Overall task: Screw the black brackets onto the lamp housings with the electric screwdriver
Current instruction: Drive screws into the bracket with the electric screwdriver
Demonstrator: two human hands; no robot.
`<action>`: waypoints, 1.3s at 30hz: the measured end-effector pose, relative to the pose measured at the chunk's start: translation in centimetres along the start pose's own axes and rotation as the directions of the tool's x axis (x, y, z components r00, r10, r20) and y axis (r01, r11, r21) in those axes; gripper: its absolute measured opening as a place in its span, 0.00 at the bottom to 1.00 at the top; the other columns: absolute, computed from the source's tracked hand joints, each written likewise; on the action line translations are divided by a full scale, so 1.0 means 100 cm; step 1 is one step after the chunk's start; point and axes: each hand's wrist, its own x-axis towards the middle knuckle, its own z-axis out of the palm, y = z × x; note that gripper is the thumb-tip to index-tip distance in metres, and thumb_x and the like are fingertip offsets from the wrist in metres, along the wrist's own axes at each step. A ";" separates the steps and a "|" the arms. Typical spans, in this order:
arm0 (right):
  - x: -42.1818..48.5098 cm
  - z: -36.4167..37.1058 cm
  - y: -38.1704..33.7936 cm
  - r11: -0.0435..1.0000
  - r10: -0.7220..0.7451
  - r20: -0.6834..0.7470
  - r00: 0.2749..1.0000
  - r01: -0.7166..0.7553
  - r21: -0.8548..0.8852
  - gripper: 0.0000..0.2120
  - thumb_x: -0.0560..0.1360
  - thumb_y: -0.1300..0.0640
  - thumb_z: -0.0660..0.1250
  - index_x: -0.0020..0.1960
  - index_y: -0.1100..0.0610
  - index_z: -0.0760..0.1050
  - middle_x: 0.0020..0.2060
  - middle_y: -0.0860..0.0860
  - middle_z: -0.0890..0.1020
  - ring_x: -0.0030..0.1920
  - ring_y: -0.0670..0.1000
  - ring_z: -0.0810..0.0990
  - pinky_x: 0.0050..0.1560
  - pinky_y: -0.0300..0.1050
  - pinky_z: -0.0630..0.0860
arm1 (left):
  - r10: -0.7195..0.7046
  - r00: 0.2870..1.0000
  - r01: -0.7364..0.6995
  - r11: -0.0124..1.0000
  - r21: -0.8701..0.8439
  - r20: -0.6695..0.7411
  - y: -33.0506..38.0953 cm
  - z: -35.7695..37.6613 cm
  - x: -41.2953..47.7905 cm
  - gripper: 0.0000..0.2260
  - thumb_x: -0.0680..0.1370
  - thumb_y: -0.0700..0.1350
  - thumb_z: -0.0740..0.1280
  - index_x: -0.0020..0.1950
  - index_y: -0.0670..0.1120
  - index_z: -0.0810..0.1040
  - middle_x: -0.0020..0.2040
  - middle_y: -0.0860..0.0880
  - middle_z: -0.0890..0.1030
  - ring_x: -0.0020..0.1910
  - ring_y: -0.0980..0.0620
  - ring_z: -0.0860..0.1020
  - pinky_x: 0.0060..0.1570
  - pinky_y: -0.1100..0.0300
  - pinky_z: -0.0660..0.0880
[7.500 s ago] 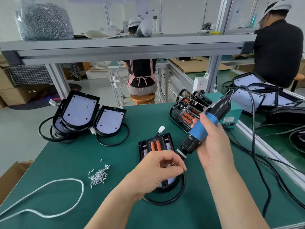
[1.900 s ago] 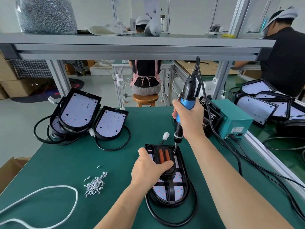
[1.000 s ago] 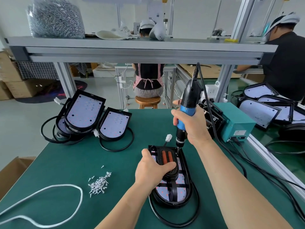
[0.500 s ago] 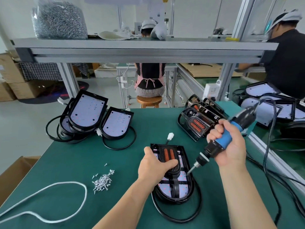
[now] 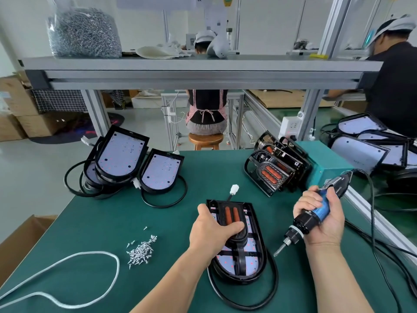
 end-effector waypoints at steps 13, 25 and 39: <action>0.000 -0.003 0.002 0.997 0.024 0.026 0.999 -0.023 -0.068 0.25 0.61 0.53 0.85 0.50 0.55 0.74 0.33 0.42 0.71 0.29 0.40 0.72 0.34 0.29 0.71 | 0.022 1.000 -0.022 1.000 -0.012 -0.007 -0.003 0.001 0.002 0.31 0.65 0.60 0.79 0.53 0.47 0.65 0.47 0.50 0.81 0.47 0.48 0.80 0.51 0.47 0.79; 0.003 -0.005 0.008 0.998 0.031 0.013 0.999 -0.030 -0.050 0.25 0.59 0.54 0.86 0.49 0.55 0.75 0.33 0.42 0.71 0.29 0.40 0.73 0.33 0.29 0.71 | 0.011 1.000 -0.011 1.000 -0.010 -0.003 -0.002 -0.001 0.000 0.31 0.66 0.60 0.79 0.54 0.46 0.65 0.48 0.49 0.81 0.48 0.47 0.80 0.51 0.46 0.79; 0.007 -0.007 0.011 1.000 0.029 -0.032 0.999 -0.030 -0.009 0.28 0.56 0.56 0.88 0.49 0.57 0.77 0.33 0.43 0.71 0.28 0.40 0.73 0.32 0.30 0.72 | -0.010 1.000 0.010 1.000 -0.002 0.020 0.000 -0.004 -0.001 0.31 0.67 0.60 0.78 0.56 0.46 0.65 0.51 0.49 0.81 0.50 0.49 0.80 0.54 0.46 0.78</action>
